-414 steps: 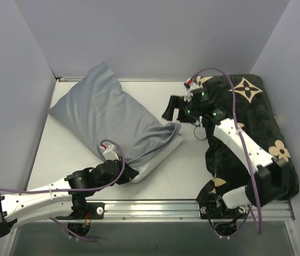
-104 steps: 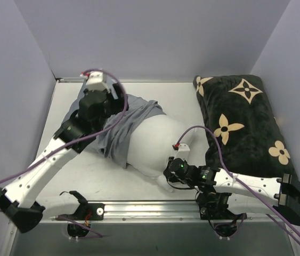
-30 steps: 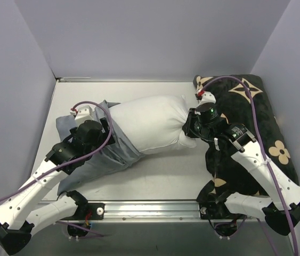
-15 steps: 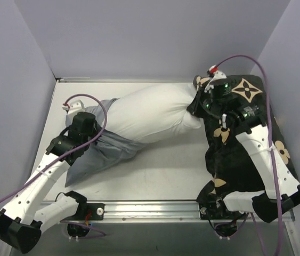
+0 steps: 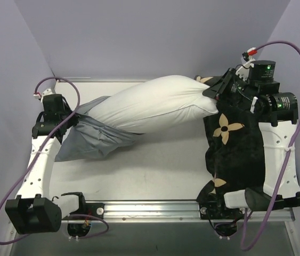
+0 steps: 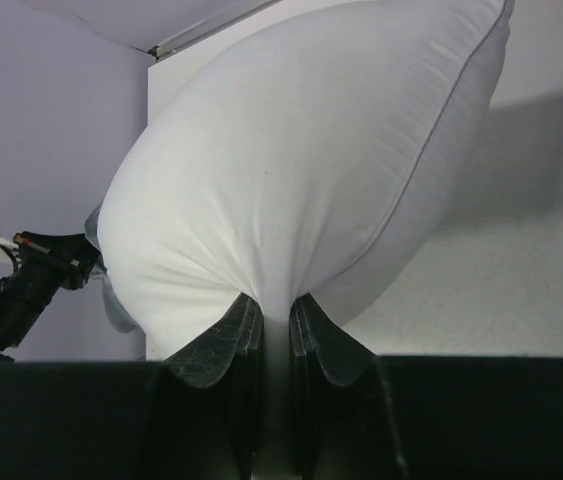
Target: Remove the pillowcase from the pillow
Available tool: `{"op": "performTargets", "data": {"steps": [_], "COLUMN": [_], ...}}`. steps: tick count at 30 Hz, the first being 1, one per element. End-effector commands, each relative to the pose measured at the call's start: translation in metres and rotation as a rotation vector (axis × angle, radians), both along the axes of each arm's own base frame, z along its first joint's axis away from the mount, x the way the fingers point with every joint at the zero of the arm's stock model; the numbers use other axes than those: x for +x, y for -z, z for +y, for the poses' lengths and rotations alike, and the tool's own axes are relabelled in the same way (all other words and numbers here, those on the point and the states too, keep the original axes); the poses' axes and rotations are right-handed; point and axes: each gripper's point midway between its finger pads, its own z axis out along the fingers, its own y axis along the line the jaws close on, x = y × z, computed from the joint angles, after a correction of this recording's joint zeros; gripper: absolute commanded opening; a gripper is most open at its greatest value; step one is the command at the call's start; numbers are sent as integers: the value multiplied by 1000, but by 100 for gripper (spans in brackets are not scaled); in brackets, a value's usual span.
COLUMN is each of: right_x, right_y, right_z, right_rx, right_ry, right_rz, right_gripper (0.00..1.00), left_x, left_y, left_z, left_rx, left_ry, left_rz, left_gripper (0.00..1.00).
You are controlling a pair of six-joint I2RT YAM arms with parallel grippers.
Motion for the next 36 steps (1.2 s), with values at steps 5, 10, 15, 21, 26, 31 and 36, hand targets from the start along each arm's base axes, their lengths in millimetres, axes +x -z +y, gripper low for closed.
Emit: {"op": "performTargets", "data": {"steps": [5,10,15,21,26,31,36], "right_x": [19,14,13,10,3,-14,-13], "right_y": [-71,-63,-19,42,70,97,132], "right_z": [-94,-99,-54,31,126,221,268], "right_rx": [-51,-88,-112,-261,-345,-534,-701], "right_ry": [376,391,204,-39,-317,-550,-693], "right_rz": [-266,-259,-197,-172,-294,-414,-514], "right_gripper": [0,0,0,15,64,85,100], "left_x": [-30,-23,13,0,-21,-36,-45], "left_y": [26,7,-6,38,59,54,43], "left_z": [155,170,97,13,-32,-74,-86], "left_rx": [217,226,209,109,64,69,72], "left_ry": [-508,-576,-317,-67,53,147,181], "left_rz": [155,136,60,62,57,28,7], "left_gripper": [0,0,0,0,0,0,0]}}
